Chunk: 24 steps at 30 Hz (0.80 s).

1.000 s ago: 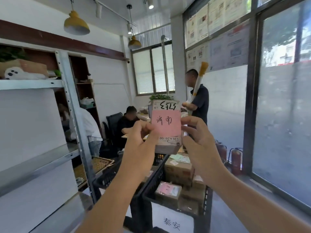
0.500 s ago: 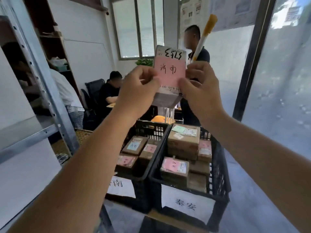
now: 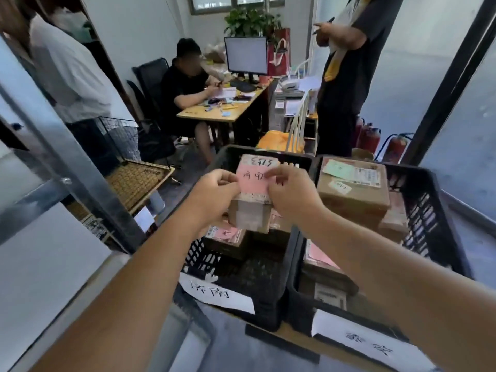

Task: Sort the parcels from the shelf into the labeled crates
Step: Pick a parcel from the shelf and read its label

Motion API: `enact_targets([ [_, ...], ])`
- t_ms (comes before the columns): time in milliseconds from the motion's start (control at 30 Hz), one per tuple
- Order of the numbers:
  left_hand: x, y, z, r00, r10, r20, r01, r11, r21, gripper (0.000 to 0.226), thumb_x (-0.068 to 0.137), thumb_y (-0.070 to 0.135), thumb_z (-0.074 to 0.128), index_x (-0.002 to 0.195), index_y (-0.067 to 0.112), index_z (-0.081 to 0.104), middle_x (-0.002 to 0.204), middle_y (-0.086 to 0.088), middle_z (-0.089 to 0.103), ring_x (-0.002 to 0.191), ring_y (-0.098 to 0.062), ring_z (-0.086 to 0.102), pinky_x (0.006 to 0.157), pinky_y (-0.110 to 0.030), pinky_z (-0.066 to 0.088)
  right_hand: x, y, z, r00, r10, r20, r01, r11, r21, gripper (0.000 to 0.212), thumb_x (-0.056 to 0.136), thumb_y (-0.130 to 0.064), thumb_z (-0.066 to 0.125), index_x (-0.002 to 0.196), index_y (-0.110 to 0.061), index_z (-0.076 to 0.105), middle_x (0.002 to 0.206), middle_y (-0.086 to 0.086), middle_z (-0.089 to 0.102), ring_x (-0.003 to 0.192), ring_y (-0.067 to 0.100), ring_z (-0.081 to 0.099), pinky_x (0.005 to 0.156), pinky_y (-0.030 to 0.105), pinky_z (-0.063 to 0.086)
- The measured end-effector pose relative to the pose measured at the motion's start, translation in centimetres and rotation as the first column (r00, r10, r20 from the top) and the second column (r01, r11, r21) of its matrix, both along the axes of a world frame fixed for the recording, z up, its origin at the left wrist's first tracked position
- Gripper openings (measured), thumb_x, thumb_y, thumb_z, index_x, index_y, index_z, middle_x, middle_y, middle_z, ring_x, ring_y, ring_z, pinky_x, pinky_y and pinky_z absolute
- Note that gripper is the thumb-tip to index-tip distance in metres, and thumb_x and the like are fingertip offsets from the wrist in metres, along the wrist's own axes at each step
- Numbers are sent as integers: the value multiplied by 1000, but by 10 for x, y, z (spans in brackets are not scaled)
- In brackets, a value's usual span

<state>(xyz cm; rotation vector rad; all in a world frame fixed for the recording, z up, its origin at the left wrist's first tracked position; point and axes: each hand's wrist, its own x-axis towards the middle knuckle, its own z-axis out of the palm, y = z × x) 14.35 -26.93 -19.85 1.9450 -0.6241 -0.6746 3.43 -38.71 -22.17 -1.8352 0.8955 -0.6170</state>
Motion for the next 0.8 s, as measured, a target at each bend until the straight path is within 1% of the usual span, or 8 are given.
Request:
enact_targets([
  [133,26,-16,-70,991,-7,-134,33,982,188,13,103,13,59,106,24,65,98,-1,62,90,-22,64,81,-57,66,33,-5,-73,980,26,-198,9,985,170,29,99,-7,50,122,-20,60,127,8,54,94,22,61,55,22,45],
  [233,41,-25,-106,972,-20,-232,76,969,234,21,105,13,51,108,26,68,107,-1,70,97,-21,69,83,-53,65,58,0,-109,959,2,-284,79,959,273,36,95,-41,64,123,-25,49,129,4,41,102,24,57,84,40,57],
  [333,53,-30,-127,942,-35,-335,135,950,281,34,100,3,40,110,26,63,109,-2,66,103,-23,65,82,-49,61,75,5,-134,893,-72,-444,159,974,162,61,78,-72,70,112,-30,42,115,0,37,104,26,52,78,37,46],
  [500,102,-40,-145,857,-121,-500,259,942,214,51,94,-10,40,124,27,57,123,-8,72,119,-28,66,97,-57,58,87,15,-178,849,-138,-510,275,939,204,57,80,-44,81,118,-32,41,126,3,37,114,27,49,84,37,47],
  [567,127,-45,-144,907,-224,-357,304,935,183,49,99,-6,43,129,31,56,123,-1,71,115,-26,69,96,-54,62,100,23,-191,797,-207,-567,363,915,177,57,80,-39,82,120,-32,42,129,4,36,115,27,48,82,36,46],
  [667,167,-46,-144,961,-148,232,139,989,56,34,102,3,49,116,32,61,115,10,67,97,-9,63,73,-24,52,125,31,-210,700,-311,-643,434,900,37,68,78,-42,83,129,-32,40,130,6,36,116,27,48,83,36,52],
  [733,196,-43,-151,844,16,536,16,998,-55,32,96,1,54,111,27,64,110,7,63,96,-10,55,79,-30,51,140,32,-223,680,-354,-642,440,897,-28,69,78,-45,83,130,-33,39,130,5,34,116,25,47,80,33,48],
  [800,216,-41,-161,771,53,635,-66,998,-3,34,92,6,58,119,25,62,121,2,59,110,-20,54,90,-47,52,149,31,-235,689,-373,-621,447,894,-42,63,80,-45,83,125,-35,40,130,4,32,115,23,45,77,30,43],
])
